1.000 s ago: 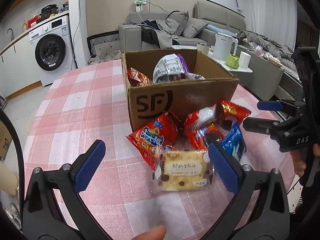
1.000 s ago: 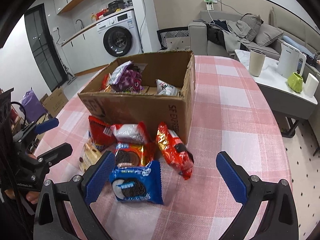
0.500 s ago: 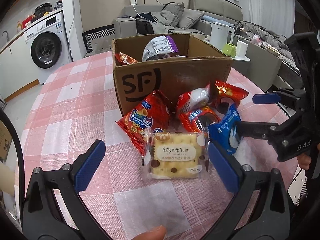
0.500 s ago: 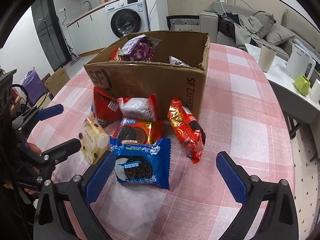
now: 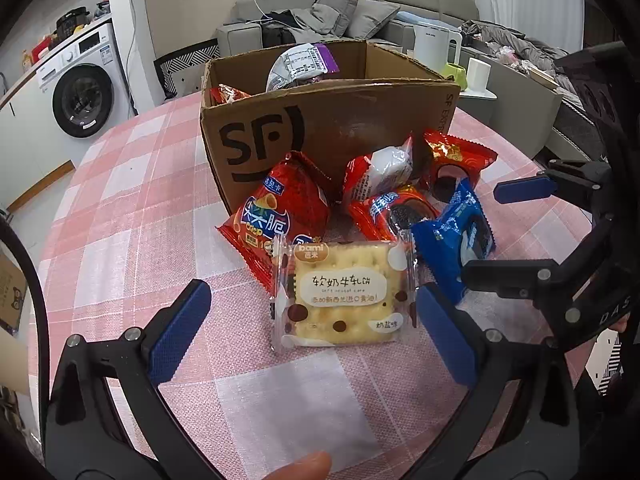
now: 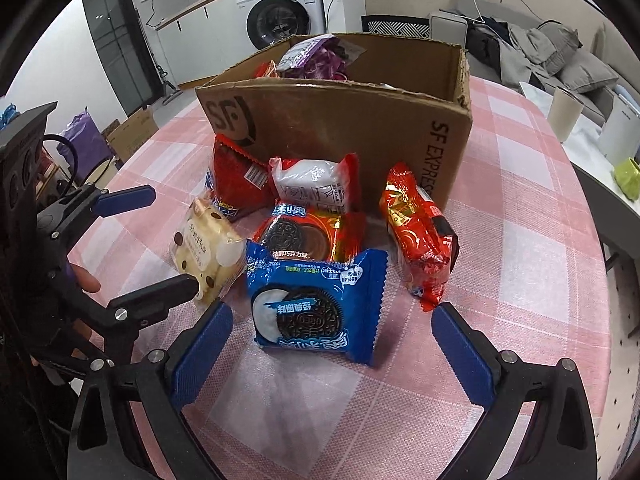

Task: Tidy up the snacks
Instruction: 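Move both grippers down toward the snacks beside the box, then grasp the blue Oreo pack with the right gripper while the left grasps the cream cake pack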

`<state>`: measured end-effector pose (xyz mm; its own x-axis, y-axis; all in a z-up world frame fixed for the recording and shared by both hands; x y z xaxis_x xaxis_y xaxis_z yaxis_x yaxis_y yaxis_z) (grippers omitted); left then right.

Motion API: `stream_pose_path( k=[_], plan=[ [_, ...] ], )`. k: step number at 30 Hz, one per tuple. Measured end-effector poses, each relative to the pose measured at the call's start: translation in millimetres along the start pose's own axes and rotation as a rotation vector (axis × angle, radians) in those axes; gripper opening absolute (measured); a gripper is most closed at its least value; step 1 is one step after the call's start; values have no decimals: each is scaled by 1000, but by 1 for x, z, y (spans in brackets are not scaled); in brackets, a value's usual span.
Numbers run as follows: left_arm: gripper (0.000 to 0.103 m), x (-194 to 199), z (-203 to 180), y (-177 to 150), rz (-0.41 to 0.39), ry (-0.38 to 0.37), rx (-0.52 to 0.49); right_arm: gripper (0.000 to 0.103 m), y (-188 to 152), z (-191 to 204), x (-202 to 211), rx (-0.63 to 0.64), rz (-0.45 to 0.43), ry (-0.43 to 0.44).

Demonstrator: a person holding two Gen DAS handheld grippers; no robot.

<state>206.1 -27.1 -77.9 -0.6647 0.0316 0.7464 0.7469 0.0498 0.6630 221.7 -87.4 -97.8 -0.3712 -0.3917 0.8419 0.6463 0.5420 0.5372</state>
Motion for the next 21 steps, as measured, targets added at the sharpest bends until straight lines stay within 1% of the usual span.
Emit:
stream_pose_path(
  k=[3, 8, 11, 13, 17, 20, 21],
  plan=[
    [102, -2, 2, 0, 5, 6, 0, 101, -1, 3, -4, -3, 5, 17],
    [102, -1, 14, 1, -1, 14, 22, 96, -3, 10, -10, 10, 20, 33],
    [102, 0, 19, 5, -11, 14, 40, 90, -5, 16, -13, 17, 29, 42],
    [102, 1, 21, 6, -15, 13, 44, 85, -5, 20, -16, 25, 35, 46],
    [102, 0, 22, 7, -14, 9, 41, 80, -6, 23, -21, 29, 42, 46],
    [102, -1, 21, 5, -9, 7, 33, 74, -5, 25, -20, 23, 30, 53],
    [102, -2, 21, 5, -6, 7, 31, 70, -4, 25, -19, 22, 25, 53]
  ],
)
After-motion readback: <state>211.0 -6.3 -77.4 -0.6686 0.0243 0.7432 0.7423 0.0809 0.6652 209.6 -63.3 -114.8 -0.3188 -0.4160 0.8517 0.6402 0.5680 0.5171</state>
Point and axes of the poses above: each gripper's, at about its wrist camera, not at the fingertips, and x roughly against the way its jaws point, z to its left, y to its top, the point moved 10 cm from there along -x, roughly the way its jaws point, and after that the axes turned 6 degrees about x, right-handed, at the moved point
